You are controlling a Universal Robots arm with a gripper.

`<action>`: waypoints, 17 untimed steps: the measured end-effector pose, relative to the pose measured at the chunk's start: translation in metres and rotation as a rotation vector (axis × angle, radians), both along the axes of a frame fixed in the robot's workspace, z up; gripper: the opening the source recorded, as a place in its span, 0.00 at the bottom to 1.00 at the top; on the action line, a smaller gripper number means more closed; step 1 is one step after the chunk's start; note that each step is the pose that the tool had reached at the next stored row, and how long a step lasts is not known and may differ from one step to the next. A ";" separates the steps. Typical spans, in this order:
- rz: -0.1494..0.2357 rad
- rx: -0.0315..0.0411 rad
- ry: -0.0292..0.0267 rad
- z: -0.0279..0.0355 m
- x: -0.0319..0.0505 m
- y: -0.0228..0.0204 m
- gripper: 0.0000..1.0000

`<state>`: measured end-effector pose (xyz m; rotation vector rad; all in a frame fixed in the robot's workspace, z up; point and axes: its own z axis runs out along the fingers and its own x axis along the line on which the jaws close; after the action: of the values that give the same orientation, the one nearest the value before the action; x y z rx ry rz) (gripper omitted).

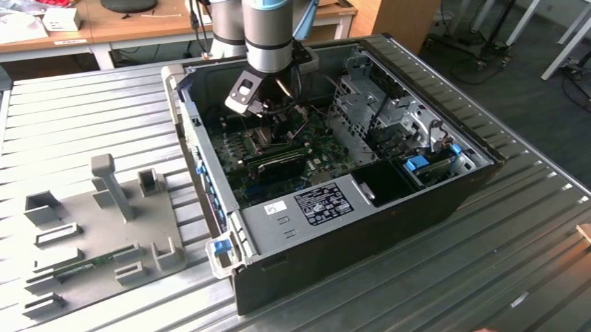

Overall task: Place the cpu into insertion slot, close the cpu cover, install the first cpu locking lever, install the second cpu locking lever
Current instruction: 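Place the cpu into insertion slot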

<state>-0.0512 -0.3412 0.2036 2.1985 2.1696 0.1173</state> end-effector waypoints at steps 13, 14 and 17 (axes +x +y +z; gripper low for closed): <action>0.000 0.0002 -0.0001 -0.0018 -0.0001 0.0000 0.54; 0.000 0.0004 -0.0003 -0.0022 -0.0002 0.0001 0.54; 0.000 0.0001 -0.0001 -0.0040 -0.0002 0.0000 0.54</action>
<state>-0.0514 -0.3412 0.1996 2.1985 2.1696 0.1176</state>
